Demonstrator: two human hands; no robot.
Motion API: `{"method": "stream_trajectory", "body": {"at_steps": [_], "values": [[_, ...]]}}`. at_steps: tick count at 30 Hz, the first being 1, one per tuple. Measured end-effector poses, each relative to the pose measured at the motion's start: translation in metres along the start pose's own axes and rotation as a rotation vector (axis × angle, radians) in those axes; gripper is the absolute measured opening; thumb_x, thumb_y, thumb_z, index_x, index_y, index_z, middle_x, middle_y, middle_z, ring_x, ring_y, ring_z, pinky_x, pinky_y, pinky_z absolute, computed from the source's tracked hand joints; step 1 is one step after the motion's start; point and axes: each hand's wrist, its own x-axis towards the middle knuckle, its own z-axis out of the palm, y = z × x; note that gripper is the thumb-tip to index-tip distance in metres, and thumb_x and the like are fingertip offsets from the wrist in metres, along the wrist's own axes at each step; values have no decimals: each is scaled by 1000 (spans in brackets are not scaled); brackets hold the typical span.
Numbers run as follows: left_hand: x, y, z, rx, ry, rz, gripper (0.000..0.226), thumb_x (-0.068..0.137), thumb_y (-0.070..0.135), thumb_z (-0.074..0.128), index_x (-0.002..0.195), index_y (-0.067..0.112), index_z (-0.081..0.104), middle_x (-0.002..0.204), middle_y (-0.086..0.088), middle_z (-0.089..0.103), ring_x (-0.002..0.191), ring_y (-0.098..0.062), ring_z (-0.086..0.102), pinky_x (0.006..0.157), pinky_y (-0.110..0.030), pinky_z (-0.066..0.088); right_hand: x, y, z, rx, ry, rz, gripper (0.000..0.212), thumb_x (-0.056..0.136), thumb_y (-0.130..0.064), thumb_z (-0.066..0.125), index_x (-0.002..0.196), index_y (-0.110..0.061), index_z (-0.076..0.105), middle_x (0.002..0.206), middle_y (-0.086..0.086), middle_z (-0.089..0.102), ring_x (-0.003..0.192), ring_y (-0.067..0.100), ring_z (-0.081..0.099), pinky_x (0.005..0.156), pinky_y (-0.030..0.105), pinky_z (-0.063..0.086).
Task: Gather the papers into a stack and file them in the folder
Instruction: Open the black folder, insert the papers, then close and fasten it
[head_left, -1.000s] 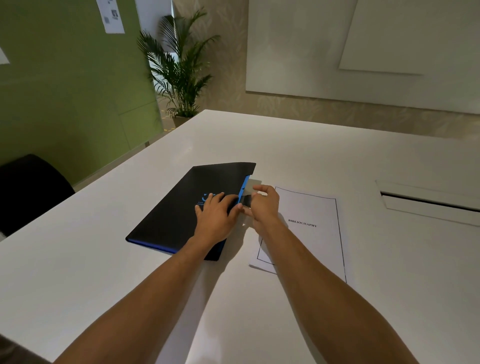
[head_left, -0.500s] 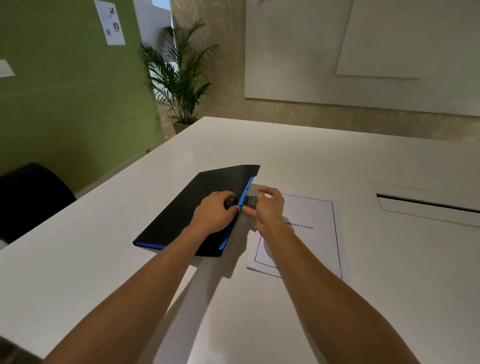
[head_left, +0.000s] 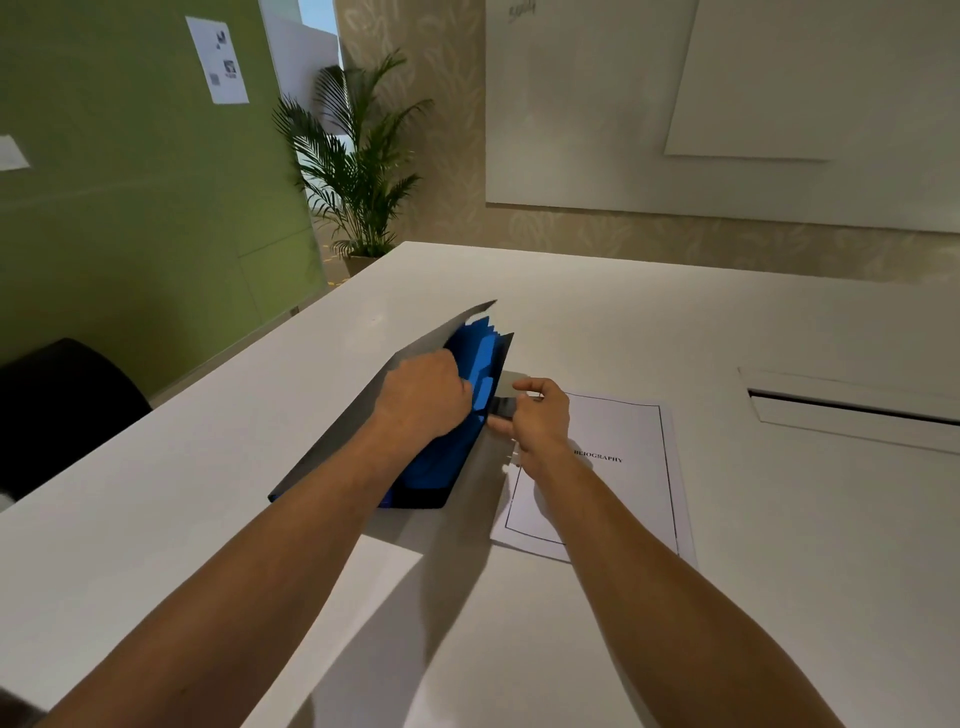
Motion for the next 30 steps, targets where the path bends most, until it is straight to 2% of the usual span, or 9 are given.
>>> {"method": "stream_trajectory", "body": {"at_steps": [3, 5, 10, 15, 20, 24, 27, 29, 30], "values": [[-1, 1, -3, 69, -53, -63, 78, 80, 62, 58, 129, 4, 39, 123, -16, 53, 108, -31, 56, 81, -38, 47, 4, -3, 0, -28, -4, -35, 24, 91, 6, 52, 93, -17, 58, 108, 11, 57, 89, 32, 70, 63, 35, 62], [-1, 0, -2, 108, -74, -77, 94, 70, 66, 67, 133, 5, 32, 126, -16, 48, 111, -31, 54, 85, -39, 48, 6, -5, 1, -75, -12, -71, 27, 87, 6, 60, 91, -20, 58, 104, 5, 56, 94, 32, 68, 73, 44, 62], [2, -5, -6, 87, -113, -79, 83, 74, 44, 72, 134, 5, 30, 128, -16, 45, 112, -33, 53, 86, -41, 47, 4, -8, 0, -97, -5, -78, 25, 88, 5, 59, 98, -18, 58, 108, 4, 54, 96, 29, 65, 78, 44, 61], [2, -7, -19, 0, -175, -93, 56, 83, 24, 59, 130, 6, 33, 126, -17, 48, 109, -35, 53, 80, -39, 43, 4, -11, -1, -80, -8, -76, 21, 93, 3, 54, 104, -15, 58, 104, 0, 53, 90, 26, 67, 72, 36, 62], [1, -8, -16, -114, -172, -117, 37, 91, 13, 49, 124, 4, 37, 121, -18, 53, 98, -31, 56, 71, -35, 42, 5, -13, -5, -143, -48, -94, 16, 94, -6, 57, 109, -12, 55, 106, 5, 56, 96, 29, 67, 79, 42, 61], [2, -1, -4, -152, -210, -118, 45, 95, 14, 44, 138, 8, 30, 125, -18, 53, 89, -26, 56, 66, -32, 46, -1, -16, -11, -315, -64, -147, 32, 97, -29, 56, 124, -17, 46, 118, 10, 60, 102, 24, 65, 75, 28, 57], [1, 6, 9, -196, -240, -95, 64, 95, 11, 41, 151, 17, 10, 129, -20, 51, 92, -28, 60, 69, -35, 48, -1, -19, -28, -530, -11, -237, 47, 95, -40, 56, 134, -17, 42, 128, 11, 57, 115, 25, 58, 91, 34, 49], [0, 9, 19, -191, -271, -45, 74, 94, 9, 40, 153, 26, -2, 115, -19, 55, 76, -20, 58, 63, -33, 47, -1, -20, -46, -626, 2, -280, 46, 93, -38, 59, 131, -15, 46, 130, 11, 57, 119, 25, 55, 96, 35, 44], [0, 11, 24, -180, -293, -21, 75, 94, 8, 40, 153, 29, -1, 108, -17, 55, 71, -19, 55, 59, -32, 46, -2, -20, -57, -688, 17, -298, 44, 92, -36, 61, 129, -15, 49, 129, 11, 57, 118, 25, 55, 95, 34, 43]]}}
